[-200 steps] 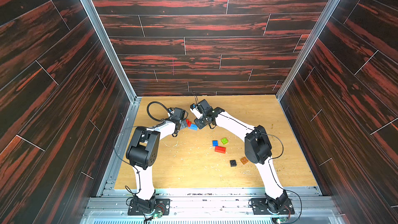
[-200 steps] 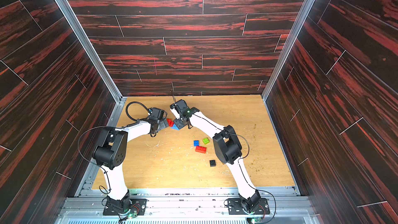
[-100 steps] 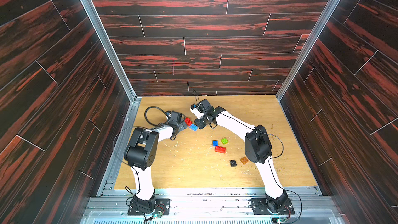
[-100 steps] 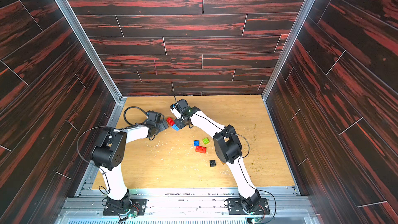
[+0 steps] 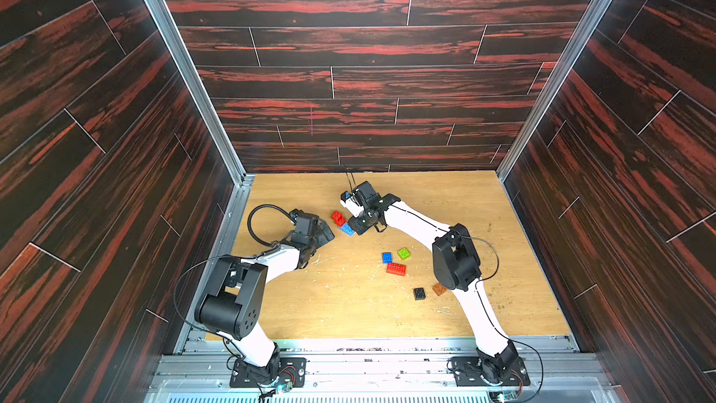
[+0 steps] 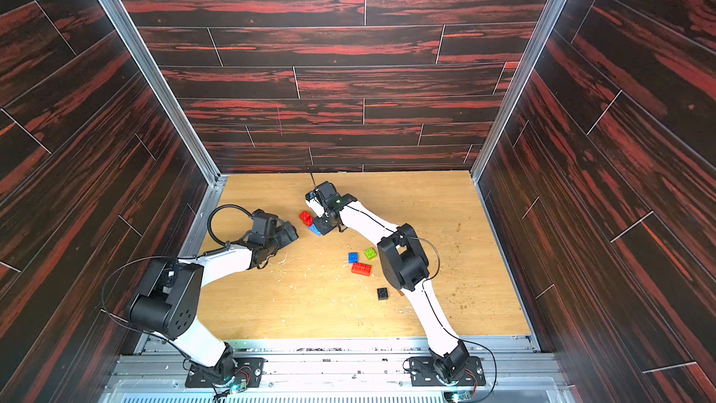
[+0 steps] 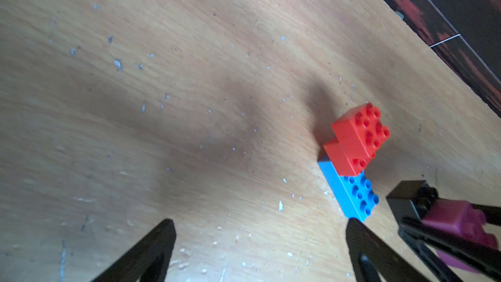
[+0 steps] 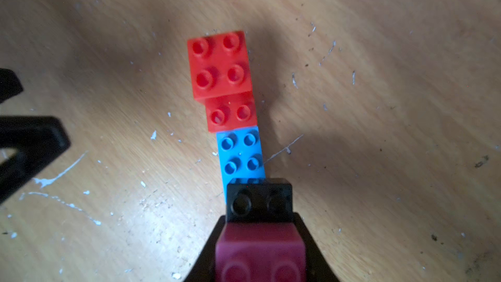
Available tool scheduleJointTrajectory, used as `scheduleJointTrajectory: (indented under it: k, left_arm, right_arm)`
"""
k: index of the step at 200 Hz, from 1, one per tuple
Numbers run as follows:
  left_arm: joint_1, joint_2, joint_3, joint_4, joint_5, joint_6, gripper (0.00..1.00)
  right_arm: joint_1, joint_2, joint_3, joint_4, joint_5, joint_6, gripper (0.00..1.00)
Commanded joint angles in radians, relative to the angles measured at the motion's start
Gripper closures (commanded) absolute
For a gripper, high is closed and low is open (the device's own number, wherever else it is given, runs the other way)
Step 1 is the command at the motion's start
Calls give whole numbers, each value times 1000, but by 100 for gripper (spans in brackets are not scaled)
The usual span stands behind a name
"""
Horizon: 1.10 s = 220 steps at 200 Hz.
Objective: Assemble the letter v with lego
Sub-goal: Assemble the lego brick with the lego brick.
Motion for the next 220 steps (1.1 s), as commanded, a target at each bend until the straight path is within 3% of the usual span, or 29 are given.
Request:
scheduleJointTrajectory:
  k: [1, 220]
  left_arm:
    - [-7, -59, -30, 0, 14, -8, 0]
    - [-46, -99, -69, -6, -22, 2, 0]
  right_arm:
    - [-2, 19, 25, -15, -14, -12, 68]
    - [6, 26, -77, 33, -39, -14, 68]
